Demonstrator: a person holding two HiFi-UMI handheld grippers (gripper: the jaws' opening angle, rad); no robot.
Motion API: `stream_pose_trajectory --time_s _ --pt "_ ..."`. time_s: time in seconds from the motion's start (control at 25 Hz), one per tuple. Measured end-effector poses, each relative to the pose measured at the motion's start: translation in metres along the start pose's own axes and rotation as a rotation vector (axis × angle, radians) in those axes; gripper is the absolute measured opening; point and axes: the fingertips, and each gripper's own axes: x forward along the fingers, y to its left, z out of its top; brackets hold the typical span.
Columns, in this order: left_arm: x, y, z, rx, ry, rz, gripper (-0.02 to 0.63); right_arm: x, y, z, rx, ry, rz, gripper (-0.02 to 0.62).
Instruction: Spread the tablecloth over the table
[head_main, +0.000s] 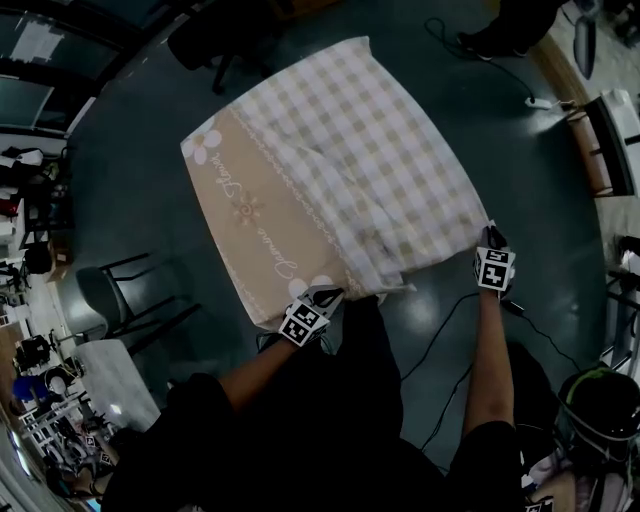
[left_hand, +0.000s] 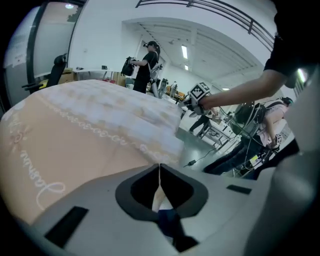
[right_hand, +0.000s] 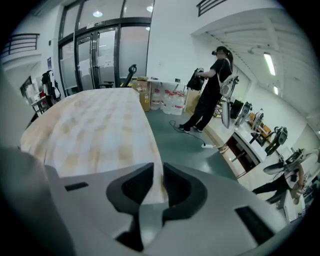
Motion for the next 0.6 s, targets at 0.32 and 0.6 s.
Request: stream_pose_trajectory --time_s 0.32,0.6 --pt "-0.031 0.051 -0.054 -0.073 -0.016 0.11 0.018 -0.033 0.168 0.009 -0.209 -0.1 0.337 0.124" --pt "-0.042 0.039 -0.06 0.067 0.006 0.068 0.017 -0.008 0.142 -0.006 -0.126 0.006 0.314 0.107"
